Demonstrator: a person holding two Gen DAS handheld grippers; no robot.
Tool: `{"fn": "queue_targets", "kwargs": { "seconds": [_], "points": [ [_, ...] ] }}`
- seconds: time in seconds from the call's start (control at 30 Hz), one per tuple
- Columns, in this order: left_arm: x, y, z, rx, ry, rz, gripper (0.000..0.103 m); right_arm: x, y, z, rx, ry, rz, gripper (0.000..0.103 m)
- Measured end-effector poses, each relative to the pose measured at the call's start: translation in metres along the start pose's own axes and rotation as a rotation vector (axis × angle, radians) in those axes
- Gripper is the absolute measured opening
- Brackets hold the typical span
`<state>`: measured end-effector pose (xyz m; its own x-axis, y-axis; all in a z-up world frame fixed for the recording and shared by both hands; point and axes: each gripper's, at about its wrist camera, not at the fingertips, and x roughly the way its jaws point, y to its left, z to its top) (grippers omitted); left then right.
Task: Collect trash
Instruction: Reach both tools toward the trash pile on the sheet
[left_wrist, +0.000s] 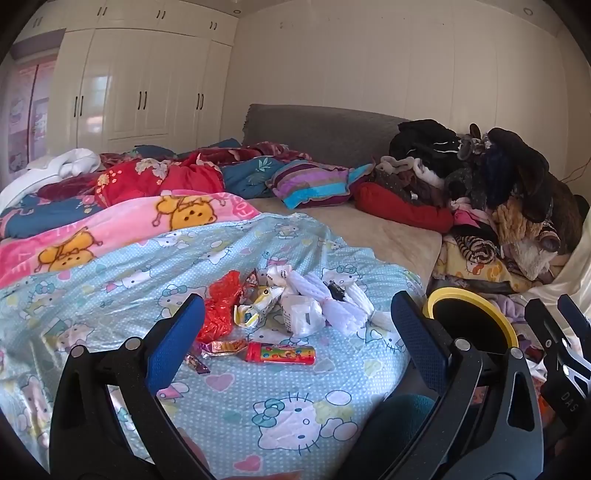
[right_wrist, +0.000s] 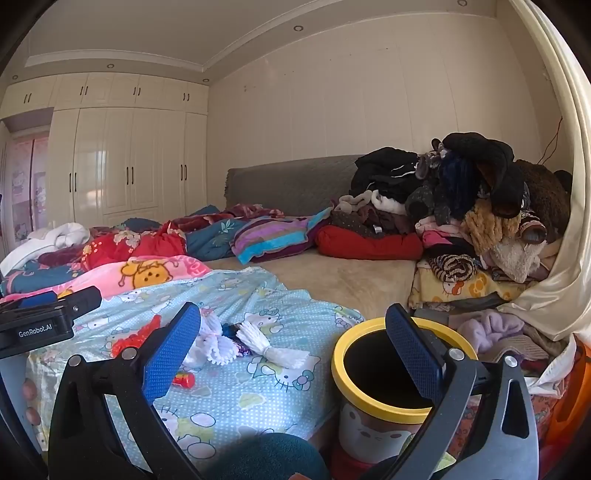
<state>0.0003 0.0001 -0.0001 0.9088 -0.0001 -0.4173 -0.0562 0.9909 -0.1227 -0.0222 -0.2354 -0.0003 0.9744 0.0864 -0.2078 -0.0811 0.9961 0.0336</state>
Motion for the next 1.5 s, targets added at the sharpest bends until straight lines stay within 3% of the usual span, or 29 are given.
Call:
{"fn": "queue_targets", "kwargs": {
  "seconds": [0.53, 0.8, 0.97, 1.07, 1.2, 1.37, 1.5],
  "points": [
    [0.006, 0.001, 0.001, -0.010, 0.001, 0.014, 0.092, 0.016, 0.004, -0.006, -0.029, 0.035, 0.033, 0.097],
    [0.022, 0.031, 0.008, -0.020, -0.016, 0.069, 0.092, 0.045, 0.030, -0.006, -0.083, 0.088, 0.131, 0.097],
    [0.028, 0.055, 0.010, -0.091, -0.067, 0.067, 0.092, 0.067, 0.048, -0.008, -0.101, 0.128, 0.206, 0.097],
    [0.038, 0.069, 0.008, -0.142, -0.033, 0.069, 0.092, 0.080, 0.057, -0.009, -0.101, 0.155, 0.233, 0.097],
    [0.043, 0.090, 0.016, -0.138, -0.107, 0.050, 0.092, 0.102, 0.066, -0.013, -0.099, 0.211, 0.261, 0.097],
    [0.071, 0.107, 0.018, -0.176, -0.036, 0.028, 0.092, 0.130, 0.071, -0.020, -0.118, 0.272, 0.271, 0.097],
    [0.099, 0.105, 0.018, -0.152, 0.051, 0.033, 0.092, 0.162, 0.072, -0.028, -0.125, 0.347, 0.282, 0.097]
  ]
}}
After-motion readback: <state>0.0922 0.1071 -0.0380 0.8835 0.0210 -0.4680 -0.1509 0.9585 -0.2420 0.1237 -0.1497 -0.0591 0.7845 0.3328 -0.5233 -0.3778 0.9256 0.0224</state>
